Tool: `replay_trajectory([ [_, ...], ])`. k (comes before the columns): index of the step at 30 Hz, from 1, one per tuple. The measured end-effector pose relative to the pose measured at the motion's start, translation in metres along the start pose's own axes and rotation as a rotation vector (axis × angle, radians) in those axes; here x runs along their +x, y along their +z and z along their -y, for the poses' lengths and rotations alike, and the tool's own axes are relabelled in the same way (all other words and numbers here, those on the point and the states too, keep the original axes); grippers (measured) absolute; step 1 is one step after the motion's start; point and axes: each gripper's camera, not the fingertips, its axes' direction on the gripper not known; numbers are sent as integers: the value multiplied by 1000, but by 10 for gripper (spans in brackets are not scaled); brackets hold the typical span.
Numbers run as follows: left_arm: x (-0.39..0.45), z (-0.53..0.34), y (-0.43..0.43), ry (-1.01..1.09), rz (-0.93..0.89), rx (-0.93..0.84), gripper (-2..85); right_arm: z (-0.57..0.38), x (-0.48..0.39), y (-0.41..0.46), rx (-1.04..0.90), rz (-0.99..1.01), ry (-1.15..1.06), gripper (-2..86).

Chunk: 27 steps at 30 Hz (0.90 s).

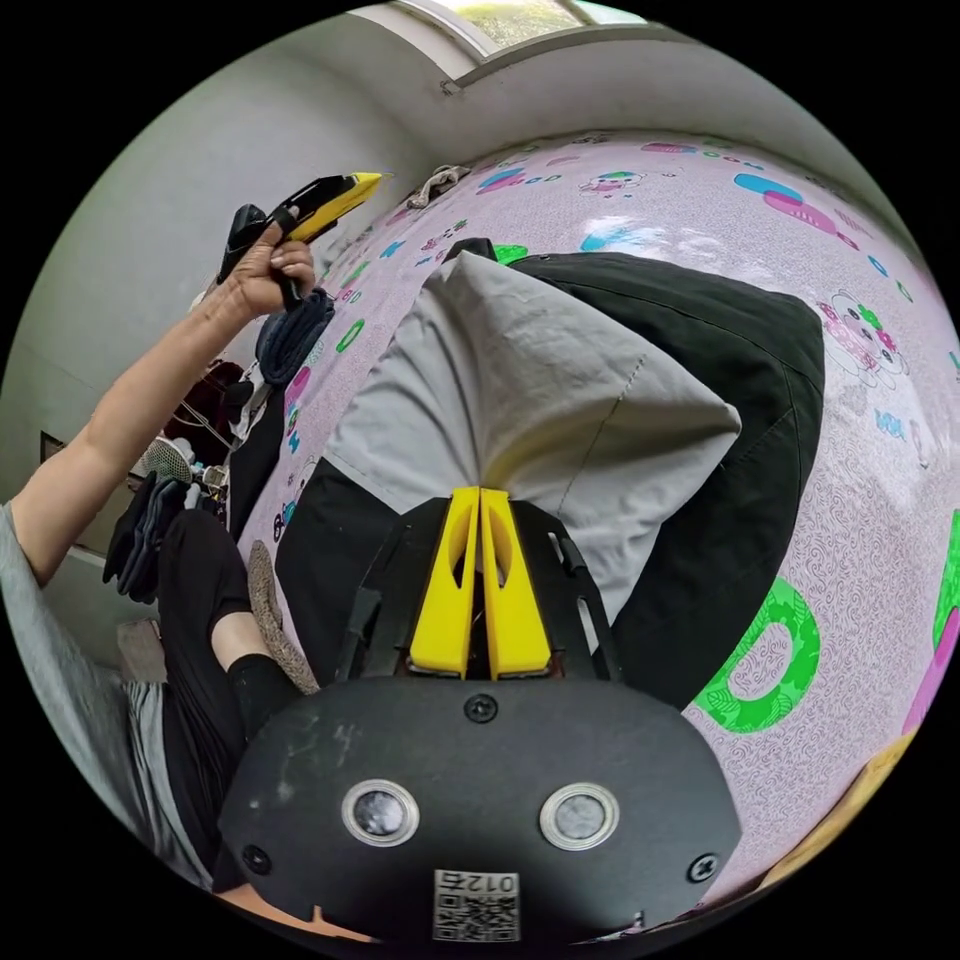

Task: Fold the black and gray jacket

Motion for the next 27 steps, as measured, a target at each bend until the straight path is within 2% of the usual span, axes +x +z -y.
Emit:
replay_trajectory([
  [5, 79, -83, 7, 258, 19, -326, 8, -12, 39, -29, 22, 49, 111, -9],
  [9, 133, -191, 32, 430, 165, -489, 7, -29, 47, -77, 154, 55, 144, -8],
  [13, 163, -254, 59, 454, 142, -493, 6, -11, 72, -93, 188, 161, 217, -8],
  [16, 184, -287, 89, 494, 179, -506, 5, 28, 67, -68, 156, 218, 216, -8],
  [18, 185, -307, 112, 473, 242, -555, 5, 59, 48, -36, 89, 249, 150, -8],
  [23, 165, -340, 126, 376, 201, -554, 3, 152, 11, 93, -309, 343, -63, -8],
  [25, 160, -350, 130, 355, 191, -553, 4, 181, 28, 98, -296, 320, -68, -9],
  [27, 159, -366, 137, 363, 213, -535, 4, 210, 70, 80, -174, 313, 50, -9],
])
